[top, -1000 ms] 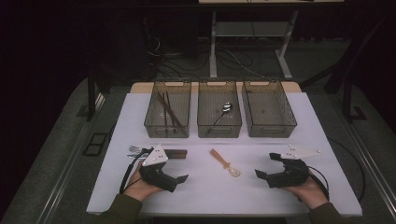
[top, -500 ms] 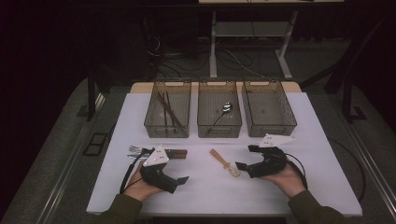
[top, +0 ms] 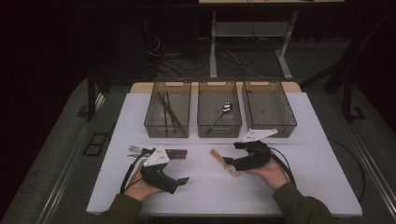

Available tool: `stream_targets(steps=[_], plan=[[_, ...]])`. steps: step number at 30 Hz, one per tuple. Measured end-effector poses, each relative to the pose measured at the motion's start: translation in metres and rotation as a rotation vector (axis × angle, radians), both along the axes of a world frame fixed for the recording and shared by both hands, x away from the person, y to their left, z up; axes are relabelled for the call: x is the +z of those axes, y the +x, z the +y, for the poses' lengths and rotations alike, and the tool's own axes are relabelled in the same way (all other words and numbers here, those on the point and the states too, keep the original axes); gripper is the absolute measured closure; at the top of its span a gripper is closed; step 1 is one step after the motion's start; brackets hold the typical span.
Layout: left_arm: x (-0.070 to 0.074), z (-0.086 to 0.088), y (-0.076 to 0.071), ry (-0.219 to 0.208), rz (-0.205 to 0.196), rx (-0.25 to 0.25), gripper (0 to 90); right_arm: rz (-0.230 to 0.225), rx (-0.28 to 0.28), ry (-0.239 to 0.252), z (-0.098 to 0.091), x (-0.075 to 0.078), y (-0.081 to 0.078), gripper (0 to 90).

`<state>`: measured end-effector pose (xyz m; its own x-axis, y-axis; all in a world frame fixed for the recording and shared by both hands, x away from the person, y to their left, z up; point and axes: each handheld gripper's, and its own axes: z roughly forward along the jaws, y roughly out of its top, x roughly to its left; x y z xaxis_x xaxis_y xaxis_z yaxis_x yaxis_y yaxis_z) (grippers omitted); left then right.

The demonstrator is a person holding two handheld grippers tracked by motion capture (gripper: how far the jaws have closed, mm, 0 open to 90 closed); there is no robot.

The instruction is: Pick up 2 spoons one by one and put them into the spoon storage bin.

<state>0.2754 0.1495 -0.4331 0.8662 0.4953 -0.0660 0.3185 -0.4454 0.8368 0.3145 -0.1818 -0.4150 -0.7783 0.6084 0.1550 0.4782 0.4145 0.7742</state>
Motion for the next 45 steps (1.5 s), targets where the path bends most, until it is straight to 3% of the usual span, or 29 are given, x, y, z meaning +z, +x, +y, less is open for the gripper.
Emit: stream_targets(steps=[9, 14, 26, 29, 34, 45], plan=[[0.000, -0.001, -0.001, -0.013, 0.004, 0.000, 0.0, 0.025, 0.034, -0.041, 0.027, -0.005, 0.017, 35.6], [-0.001, -0.002, -0.002, -0.007, 0.003, -0.006, 0.0, 0.039, 0.045, -0.090, 0.041, -0.013, 0.027, 41.2], [-0.001, -0.003, -0.002, -0.006, 0.002, -0.014, 0.0, 0.051, 0.066, -0.188, 0.052, -0.030, 0.030, 60.6], [-0.001, -0.003, -0.002, -0.004, 0.002, -0.015, 0.0, 0.021, 0.059, -0.220, 0.055, -0.030, 0.027, 65.7], [-0.001, -0.004, -0.002, -0.003, 0.002, -0.017, 0.0, 0.009, 0.066, -0.231, 0.056, -0.030, 0.025, 72.3], [-0.001, -0.003, -0.003, -0.003, 0.000, -0.020, 0.0, 0.006, 0.084, -0.229, 0.053, -0.028, 0.024, 73.3]])
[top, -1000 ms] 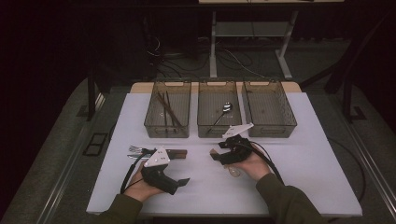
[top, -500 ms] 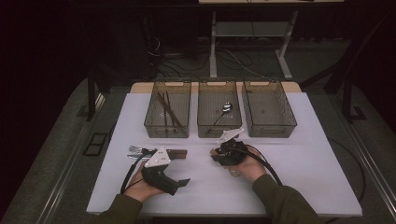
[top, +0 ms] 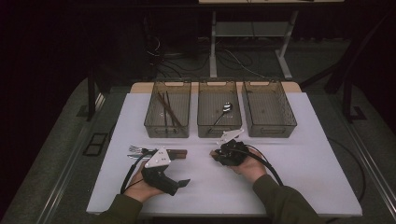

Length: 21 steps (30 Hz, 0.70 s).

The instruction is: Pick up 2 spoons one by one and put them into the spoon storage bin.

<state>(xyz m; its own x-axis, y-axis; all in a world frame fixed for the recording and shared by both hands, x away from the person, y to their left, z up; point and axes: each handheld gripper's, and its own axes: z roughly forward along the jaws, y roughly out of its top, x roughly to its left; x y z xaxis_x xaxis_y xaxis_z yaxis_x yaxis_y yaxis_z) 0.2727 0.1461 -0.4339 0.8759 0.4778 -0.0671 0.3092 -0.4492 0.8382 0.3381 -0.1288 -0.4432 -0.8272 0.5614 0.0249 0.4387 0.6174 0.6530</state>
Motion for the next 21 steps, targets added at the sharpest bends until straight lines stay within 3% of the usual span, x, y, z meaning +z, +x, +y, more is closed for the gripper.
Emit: stream_targets(steps=[7, 21], plan=[[0.000, 0.000, 0.000, 0.004, -0.003, -0.004, 0.0, 0.010, 0.002, 0.060, -0.012, 0.008, 0.001, 73.3], [0.001, 0.001, 0.000, 0.016, -0.009, -0.016, 0.0, 0.013, -0.017, 0.127, -0.028, 0.026, -0.003, 73.3]])
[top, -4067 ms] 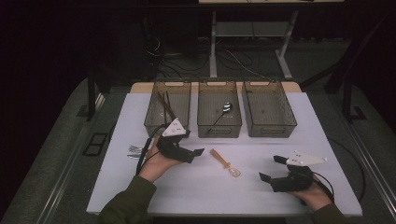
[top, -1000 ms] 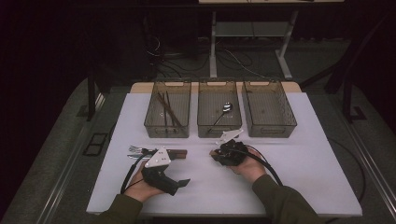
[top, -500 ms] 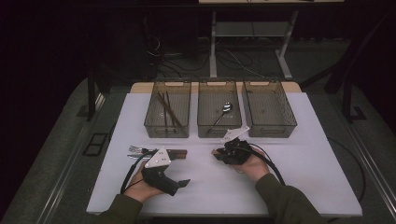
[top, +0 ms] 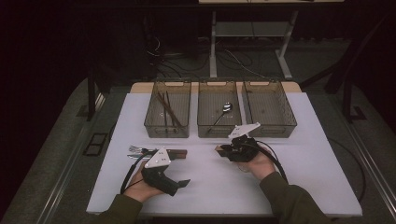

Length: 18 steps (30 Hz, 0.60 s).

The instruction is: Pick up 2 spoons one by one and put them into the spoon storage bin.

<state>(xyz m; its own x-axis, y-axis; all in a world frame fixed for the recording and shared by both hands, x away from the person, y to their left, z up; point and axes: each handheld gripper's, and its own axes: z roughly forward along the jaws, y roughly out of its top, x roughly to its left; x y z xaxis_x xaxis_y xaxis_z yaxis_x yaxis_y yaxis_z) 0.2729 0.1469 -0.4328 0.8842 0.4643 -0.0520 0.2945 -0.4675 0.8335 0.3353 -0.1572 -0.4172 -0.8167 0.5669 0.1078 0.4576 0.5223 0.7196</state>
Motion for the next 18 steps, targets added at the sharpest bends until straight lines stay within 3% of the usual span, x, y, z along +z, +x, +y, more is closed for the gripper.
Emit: stream_targets(steps=[18], plan=[[0.000, 0.000, 0.000, -0.001, 0.004, 0.000, 0.0, -0.015, -0.045, 0.079, -0.023, 0.017, 0.003, 73.4]])
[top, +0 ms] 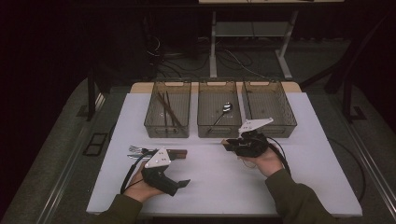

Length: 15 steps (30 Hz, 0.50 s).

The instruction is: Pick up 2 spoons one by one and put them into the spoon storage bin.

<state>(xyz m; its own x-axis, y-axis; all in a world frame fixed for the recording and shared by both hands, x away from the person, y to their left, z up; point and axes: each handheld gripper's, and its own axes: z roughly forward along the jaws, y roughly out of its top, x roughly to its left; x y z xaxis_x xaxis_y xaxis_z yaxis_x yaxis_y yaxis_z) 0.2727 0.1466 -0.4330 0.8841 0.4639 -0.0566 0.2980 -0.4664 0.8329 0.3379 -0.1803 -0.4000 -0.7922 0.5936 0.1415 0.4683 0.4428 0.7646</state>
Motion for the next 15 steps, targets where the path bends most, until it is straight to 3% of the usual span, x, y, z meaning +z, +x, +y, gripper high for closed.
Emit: stream_targets(steps=[15], plan=[[0.000, 0.000, 0.000, 0.003, 0.003, -0.002, 0.0, -0.027, -0.059, 0.066, -0.026, 0.017, 0.004, 73.4]])
